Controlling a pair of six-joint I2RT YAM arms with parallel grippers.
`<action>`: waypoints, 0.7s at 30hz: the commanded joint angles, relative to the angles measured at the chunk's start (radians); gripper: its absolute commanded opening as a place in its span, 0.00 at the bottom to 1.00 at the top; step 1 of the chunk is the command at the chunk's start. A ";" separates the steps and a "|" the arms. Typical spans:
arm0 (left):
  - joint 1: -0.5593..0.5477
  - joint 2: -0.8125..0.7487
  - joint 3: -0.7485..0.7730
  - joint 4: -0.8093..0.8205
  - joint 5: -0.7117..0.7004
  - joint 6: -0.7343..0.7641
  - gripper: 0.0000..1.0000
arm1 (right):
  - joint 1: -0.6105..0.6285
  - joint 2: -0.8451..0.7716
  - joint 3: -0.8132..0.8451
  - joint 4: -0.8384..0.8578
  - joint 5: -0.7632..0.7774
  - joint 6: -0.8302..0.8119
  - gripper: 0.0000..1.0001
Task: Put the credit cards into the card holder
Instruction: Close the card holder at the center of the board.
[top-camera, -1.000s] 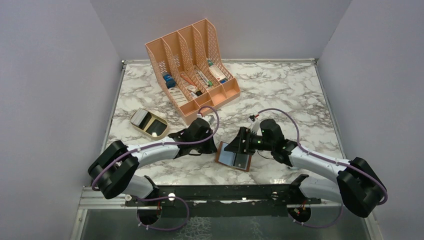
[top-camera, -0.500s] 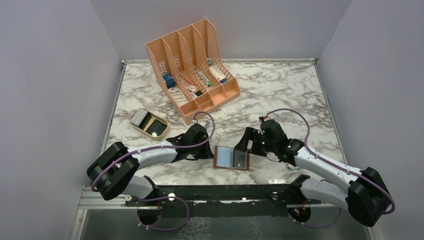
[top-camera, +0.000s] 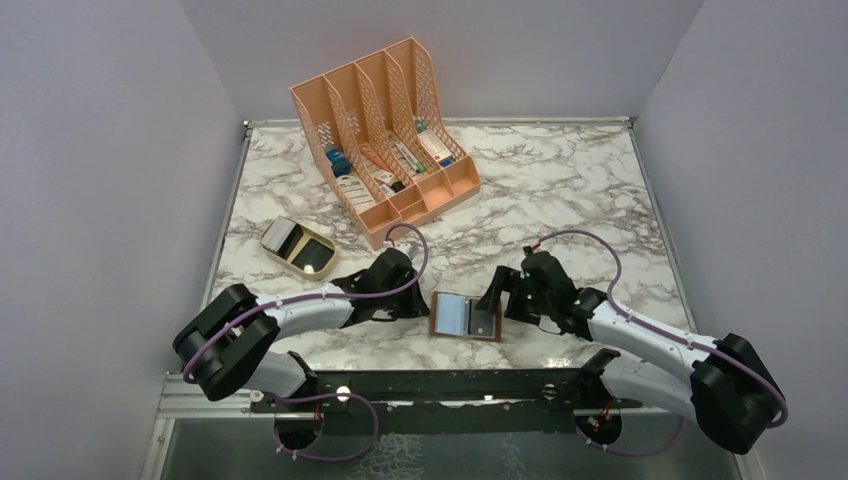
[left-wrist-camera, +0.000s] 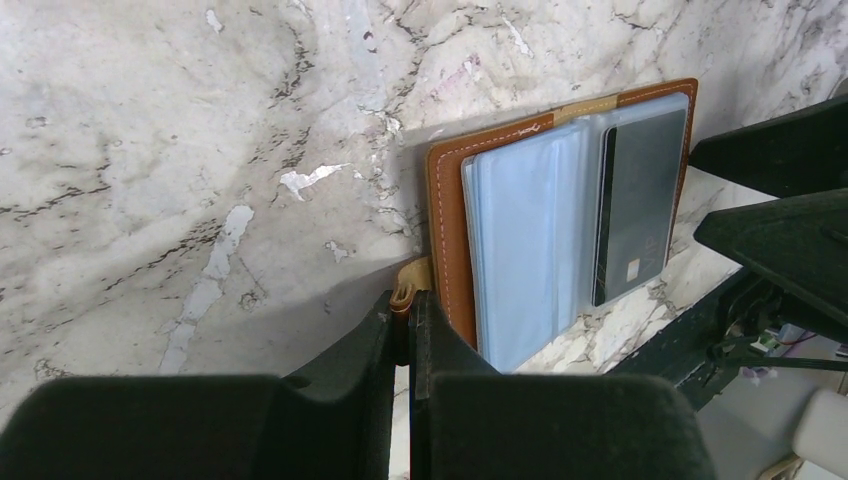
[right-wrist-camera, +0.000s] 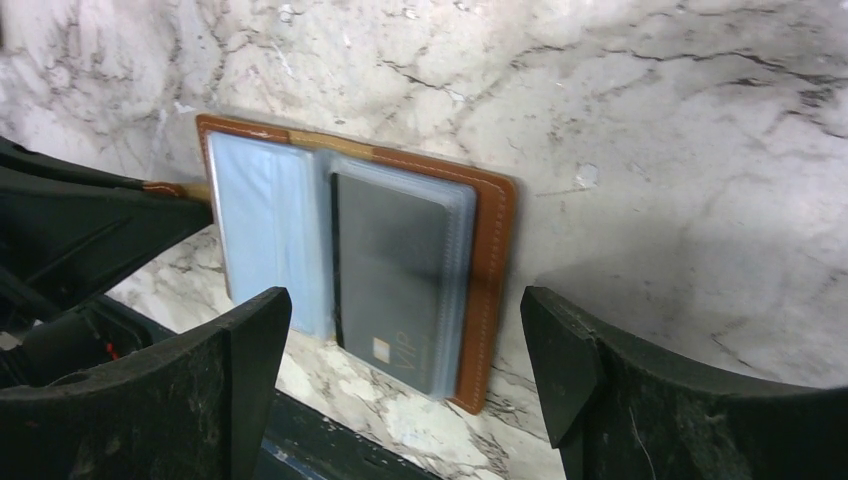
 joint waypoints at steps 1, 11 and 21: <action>-0.001 0.009 0.002 0.046 0.044 -0.008 0.00 | 0.005 0.042 -0.024 0.095 -0.035 -0.001 0.87; -0.001 0.034 0.007 0.064 0.048 -0.009 0.00 | 0.005 -0.004 -0.003 0.150 -0.097 -0.005 0.86; -0.008 0.062 0.020 0.086 0.057 -0.022 0.00 | 0.005 -0.060 -0.018 0.254 -0.243 0.058 0.86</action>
